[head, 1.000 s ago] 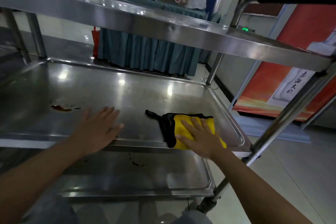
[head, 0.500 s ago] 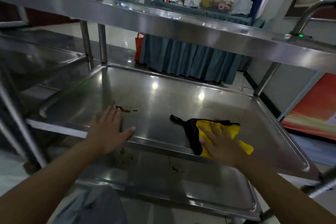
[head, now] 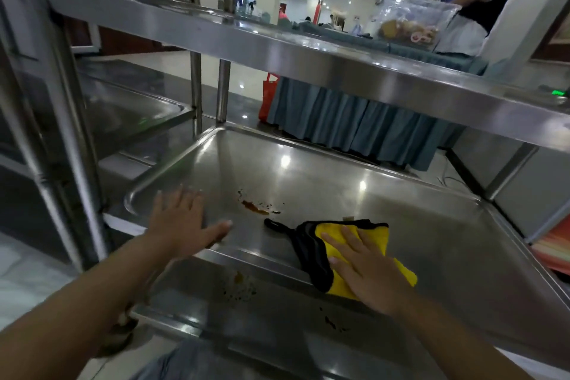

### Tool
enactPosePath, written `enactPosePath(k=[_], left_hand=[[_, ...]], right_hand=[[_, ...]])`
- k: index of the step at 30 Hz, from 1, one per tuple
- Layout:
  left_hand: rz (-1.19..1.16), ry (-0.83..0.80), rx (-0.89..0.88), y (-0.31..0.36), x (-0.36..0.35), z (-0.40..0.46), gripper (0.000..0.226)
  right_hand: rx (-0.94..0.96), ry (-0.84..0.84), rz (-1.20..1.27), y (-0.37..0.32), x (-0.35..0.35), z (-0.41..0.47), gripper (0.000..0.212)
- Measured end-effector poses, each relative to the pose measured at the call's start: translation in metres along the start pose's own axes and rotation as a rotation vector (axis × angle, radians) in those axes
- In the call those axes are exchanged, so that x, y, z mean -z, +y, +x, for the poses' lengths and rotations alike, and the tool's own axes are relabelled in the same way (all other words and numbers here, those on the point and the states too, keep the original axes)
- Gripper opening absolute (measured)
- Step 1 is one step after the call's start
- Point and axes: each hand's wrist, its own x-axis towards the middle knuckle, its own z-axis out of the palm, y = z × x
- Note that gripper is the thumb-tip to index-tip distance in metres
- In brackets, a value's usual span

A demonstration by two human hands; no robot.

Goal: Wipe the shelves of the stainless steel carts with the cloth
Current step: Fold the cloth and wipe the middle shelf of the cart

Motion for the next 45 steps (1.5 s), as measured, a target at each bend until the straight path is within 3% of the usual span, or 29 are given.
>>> enactPosePath(k=[3,7,10,13,17,19,23,30,39,45], left_hand=[[0.046,0.041,-0.047,0.001,-0.005,0.002,0.118],[-0.002,0.064,-0.039,0.003,-0.010,0.001,0.088],[-0.031,0.084,-0.042,0.003,-0.010,0.001,0.079],[-0.056,0.092,-0.080,-0.003,-0.010,0.001,0.081],[-0.030,0.032,-0.145,-0.034,-0.005,0.000,0.086],[0.007,0.078,-0.118,-0.040,-0.005,-0.005,0.095],[0.050,0.172,-0.065,-0.033,-0.009,-0.008,0.092],[0.003,0.207,-0.043,-0.035,-0.010,-0.003,0.090],[-0.148,0.276,0.064,-0.029,-0.011,-0.020,0.085],[-0.164,0.310,0.133,-0.024,-0.014,-0.022,0.083]], right_hand=[[0.027,0.020,0.014,-0.024,-0.006,0.017,0.042],[0.127,0.036,-0.018,-0.076,-0.013,0.065,0.045],[0.151,0.021,-0.054,-0.124,-0.017,0.106,0.048],[0.185,-0.006,-0.092,-0.137,-0.012,0.122,0.052],[0.239,-0.038,-0.091,-0.102,-0.008,0.092,0.063],[0.224,-0.015,-0.113,-0.096,-0.012,0.078,0.065],[0.169,0.001,-0.121,-0.118,-0.018,0.094,0.068],[0.113,0.009,-0.093,-0.185,-0.017,0.170,0.056],[0.184,0.021,-0.102,-0.155,-0.023,0.109,0.051],[0.263,-0.081,-0.071,-0.207,-0.010,0.167,0.048]])
